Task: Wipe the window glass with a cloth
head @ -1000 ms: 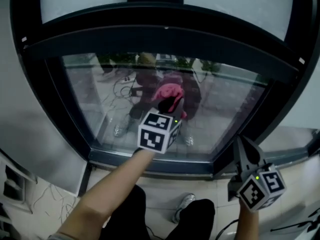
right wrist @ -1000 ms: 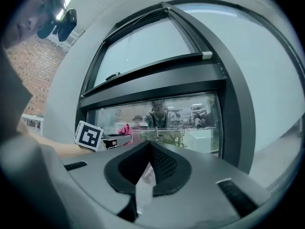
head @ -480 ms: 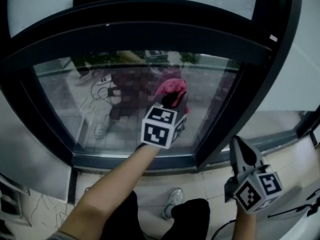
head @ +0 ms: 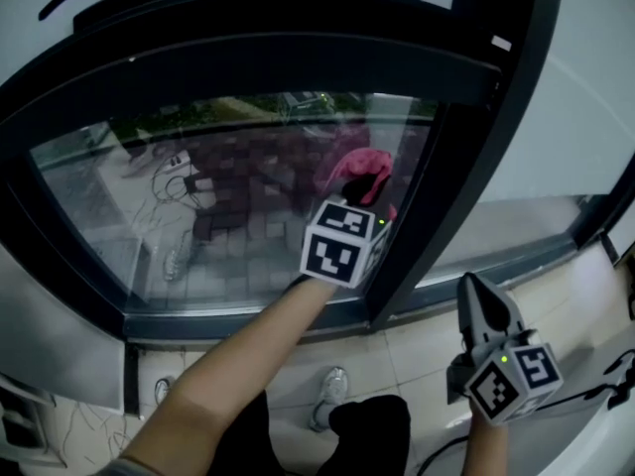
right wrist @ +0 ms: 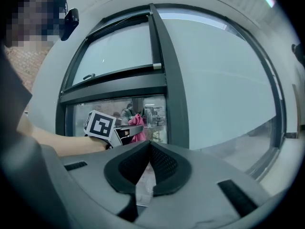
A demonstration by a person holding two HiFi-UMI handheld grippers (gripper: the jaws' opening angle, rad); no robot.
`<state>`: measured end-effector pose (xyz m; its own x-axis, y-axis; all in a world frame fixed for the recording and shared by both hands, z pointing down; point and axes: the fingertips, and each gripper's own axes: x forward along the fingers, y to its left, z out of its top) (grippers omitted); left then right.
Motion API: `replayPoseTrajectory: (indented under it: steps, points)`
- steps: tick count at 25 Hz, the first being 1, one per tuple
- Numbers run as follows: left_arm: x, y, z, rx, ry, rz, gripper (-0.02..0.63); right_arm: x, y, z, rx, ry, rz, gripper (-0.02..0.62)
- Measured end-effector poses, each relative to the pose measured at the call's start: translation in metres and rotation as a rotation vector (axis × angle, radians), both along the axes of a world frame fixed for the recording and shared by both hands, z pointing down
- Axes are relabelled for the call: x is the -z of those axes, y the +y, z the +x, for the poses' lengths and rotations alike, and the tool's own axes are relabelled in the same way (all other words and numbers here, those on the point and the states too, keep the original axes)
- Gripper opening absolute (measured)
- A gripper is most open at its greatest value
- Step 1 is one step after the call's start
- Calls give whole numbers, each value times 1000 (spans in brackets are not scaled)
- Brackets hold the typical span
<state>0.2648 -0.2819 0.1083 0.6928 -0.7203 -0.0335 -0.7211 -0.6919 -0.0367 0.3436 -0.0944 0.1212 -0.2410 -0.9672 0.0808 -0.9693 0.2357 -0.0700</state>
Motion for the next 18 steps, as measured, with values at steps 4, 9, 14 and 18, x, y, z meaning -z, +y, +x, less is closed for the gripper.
replayPoseTrajectory:
  steps: [4, 9, 14, 18]
  points:
    - [-4, -1, 34, -45, -5, -9, 57, -2, 9, 22, -40, 8, -14, 8]
    - [-4, -2, 71, -96, 2, -8, 57, -5, 18, 46, -83, 22, -28, 8]
    - [-6, -2, 91, -129, -1, -8, 57, -7, 19, 61, -103, 23, -37, 8]
    - [-7, 2, 94, -151, -14, -2, 57, -11, 16, 59, -95, 11, -43, 8]
